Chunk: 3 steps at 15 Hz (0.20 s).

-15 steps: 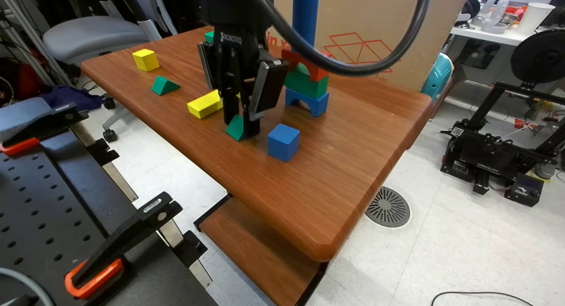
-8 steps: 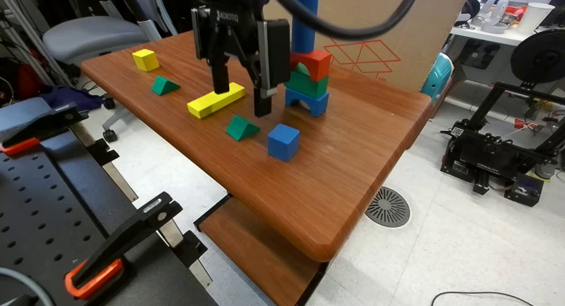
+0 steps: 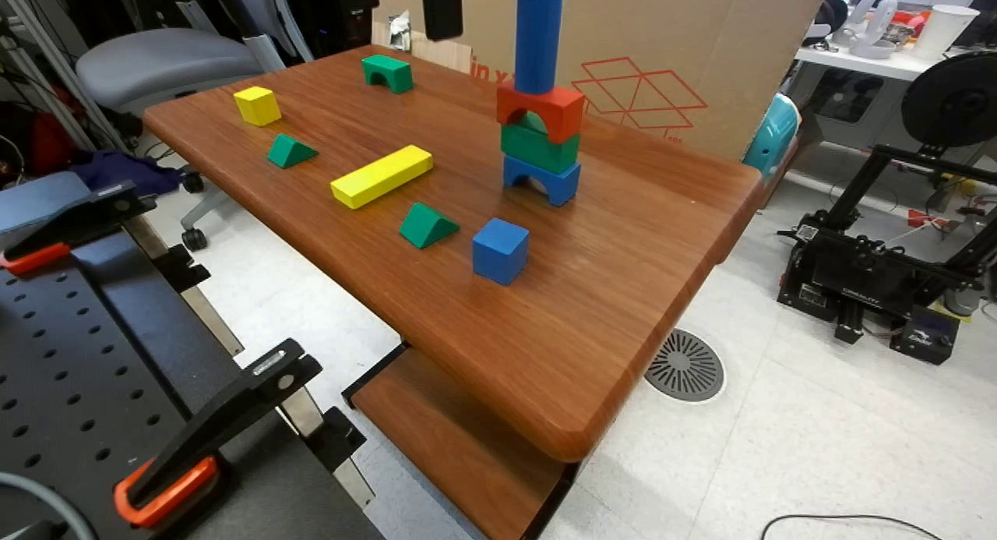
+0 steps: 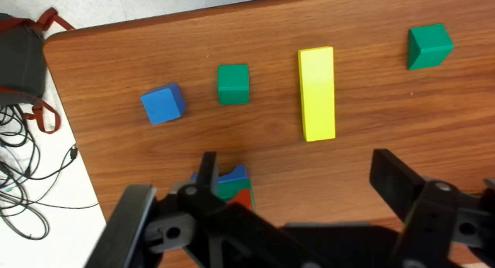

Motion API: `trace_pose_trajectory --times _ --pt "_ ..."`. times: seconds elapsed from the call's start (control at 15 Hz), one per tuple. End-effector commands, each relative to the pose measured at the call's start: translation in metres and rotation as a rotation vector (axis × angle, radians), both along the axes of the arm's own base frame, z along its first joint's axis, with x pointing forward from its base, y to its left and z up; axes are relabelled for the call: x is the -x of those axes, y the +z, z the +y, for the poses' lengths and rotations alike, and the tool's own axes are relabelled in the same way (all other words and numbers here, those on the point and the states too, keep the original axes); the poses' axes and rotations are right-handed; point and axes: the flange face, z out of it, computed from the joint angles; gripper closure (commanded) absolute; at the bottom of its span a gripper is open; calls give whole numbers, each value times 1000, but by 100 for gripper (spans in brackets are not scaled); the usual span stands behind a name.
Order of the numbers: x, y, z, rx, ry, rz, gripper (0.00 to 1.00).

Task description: Pick up the triangular block on top of the stack of blocks and put it on the table

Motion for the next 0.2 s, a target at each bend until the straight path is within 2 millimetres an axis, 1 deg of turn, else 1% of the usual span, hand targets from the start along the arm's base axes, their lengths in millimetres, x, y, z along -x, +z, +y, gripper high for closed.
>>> trace_pose_trajectory --times 0.0,0.13 --pt "1 6 -1 -4 -1 0 0" --pt "3 7 -1 -6 -1 1 0"
